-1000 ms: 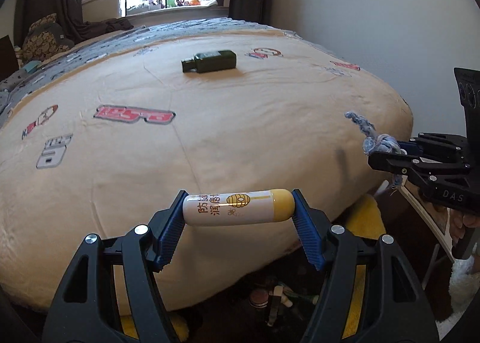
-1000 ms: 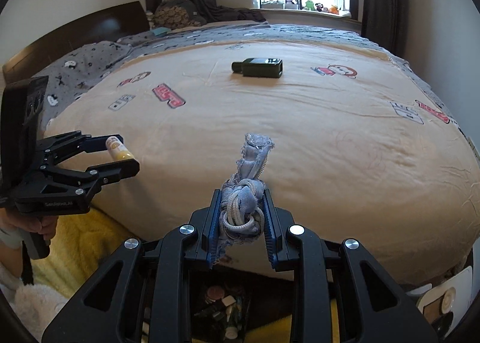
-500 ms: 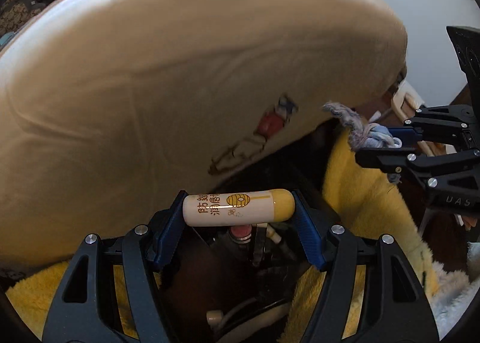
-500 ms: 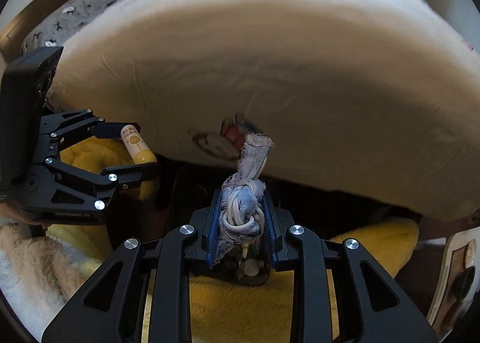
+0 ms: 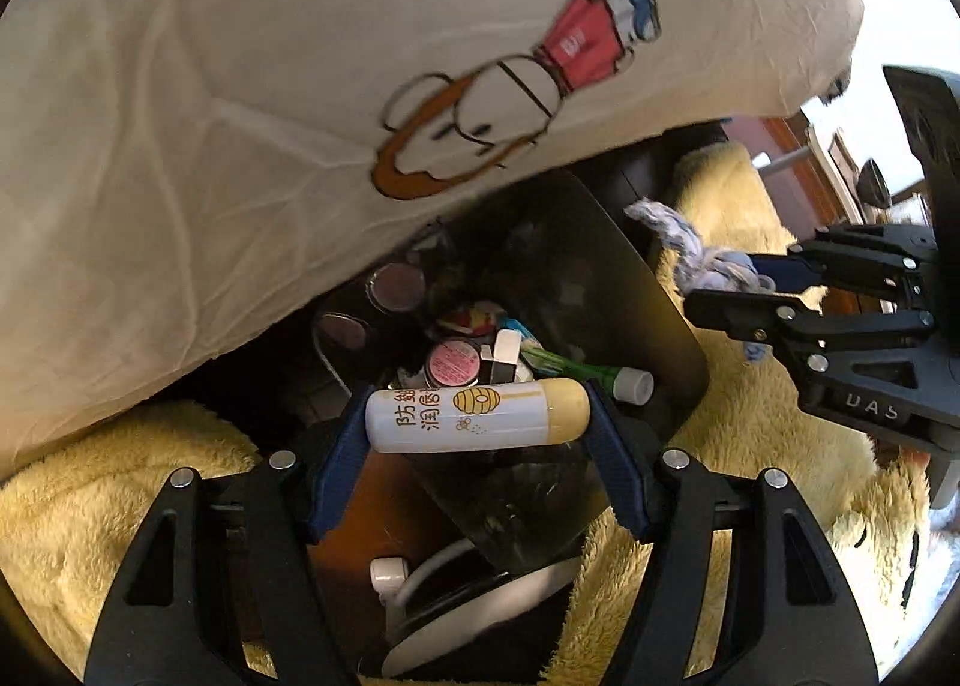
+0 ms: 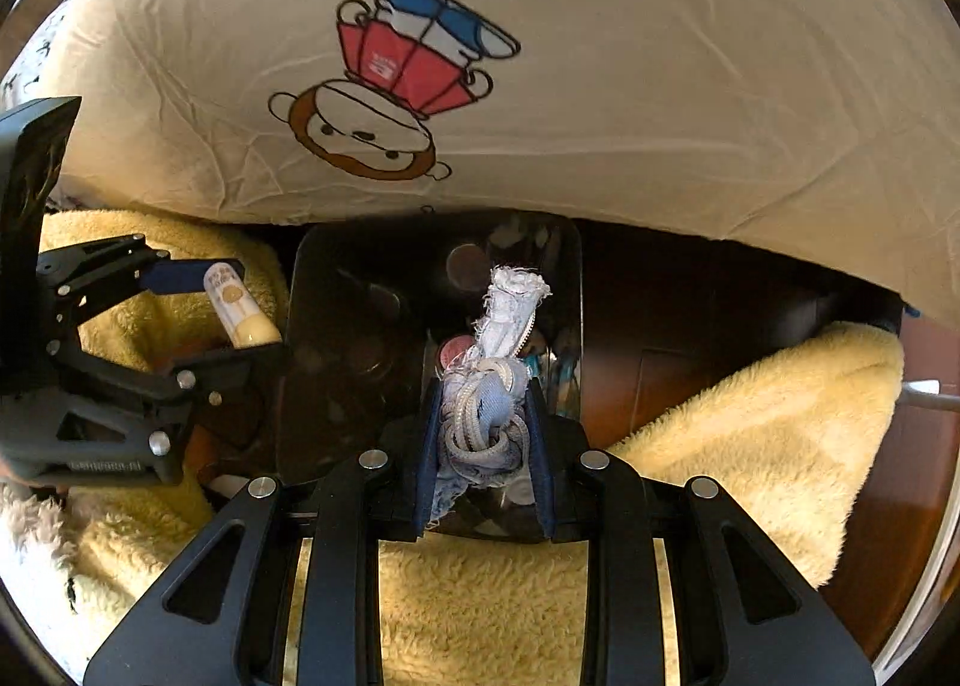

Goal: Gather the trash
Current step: 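Open both tools to release the cloth and bottle into the bin, then grasp the dark green bottle with the right tool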

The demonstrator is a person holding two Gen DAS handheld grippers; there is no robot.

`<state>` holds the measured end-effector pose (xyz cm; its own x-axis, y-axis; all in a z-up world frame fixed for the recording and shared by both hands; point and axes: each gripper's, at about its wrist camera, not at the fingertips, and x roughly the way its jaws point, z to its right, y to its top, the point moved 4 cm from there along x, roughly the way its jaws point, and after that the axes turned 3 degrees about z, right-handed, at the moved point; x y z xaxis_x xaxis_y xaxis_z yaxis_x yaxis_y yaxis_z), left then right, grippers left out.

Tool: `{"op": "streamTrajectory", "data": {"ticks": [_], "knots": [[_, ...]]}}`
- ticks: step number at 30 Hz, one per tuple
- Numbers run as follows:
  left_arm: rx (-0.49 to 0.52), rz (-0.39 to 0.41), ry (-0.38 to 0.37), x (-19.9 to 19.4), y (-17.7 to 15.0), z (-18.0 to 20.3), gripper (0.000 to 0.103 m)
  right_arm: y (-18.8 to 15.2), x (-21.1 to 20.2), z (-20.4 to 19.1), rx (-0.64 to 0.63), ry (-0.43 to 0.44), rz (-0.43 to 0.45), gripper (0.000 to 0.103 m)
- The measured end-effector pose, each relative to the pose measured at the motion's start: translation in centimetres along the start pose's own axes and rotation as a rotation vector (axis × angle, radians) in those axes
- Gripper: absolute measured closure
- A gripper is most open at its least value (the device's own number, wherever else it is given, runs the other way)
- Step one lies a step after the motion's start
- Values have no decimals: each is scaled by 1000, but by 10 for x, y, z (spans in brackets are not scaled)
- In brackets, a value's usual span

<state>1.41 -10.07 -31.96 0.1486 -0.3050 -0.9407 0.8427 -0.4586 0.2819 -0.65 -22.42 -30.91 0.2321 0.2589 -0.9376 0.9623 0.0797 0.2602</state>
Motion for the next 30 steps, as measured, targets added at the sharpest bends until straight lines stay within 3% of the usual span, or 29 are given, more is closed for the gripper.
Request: {"op": "streamTrajectory", "data": {"ticks": [7,8,10,12,20,30], "knots": [[14,-30,20,10,-1,6,38,5,4,15,44,18,24,71],[8,-32,19,10,-1,6,37,2,4,14,51,19,27,66],[-4,-22,20,8,-1,3,22,2,2,15,65,14,42,52],[-8,-8,27,3,1,1,20,4,-3,18,79,10,61,47],[-22,159,84,-58,21,-9,13,22,-48,34,107,-62,195,16],[-37,362,132,-142,53,-21,10,57,-125,37,93,-122,396,10]]}}
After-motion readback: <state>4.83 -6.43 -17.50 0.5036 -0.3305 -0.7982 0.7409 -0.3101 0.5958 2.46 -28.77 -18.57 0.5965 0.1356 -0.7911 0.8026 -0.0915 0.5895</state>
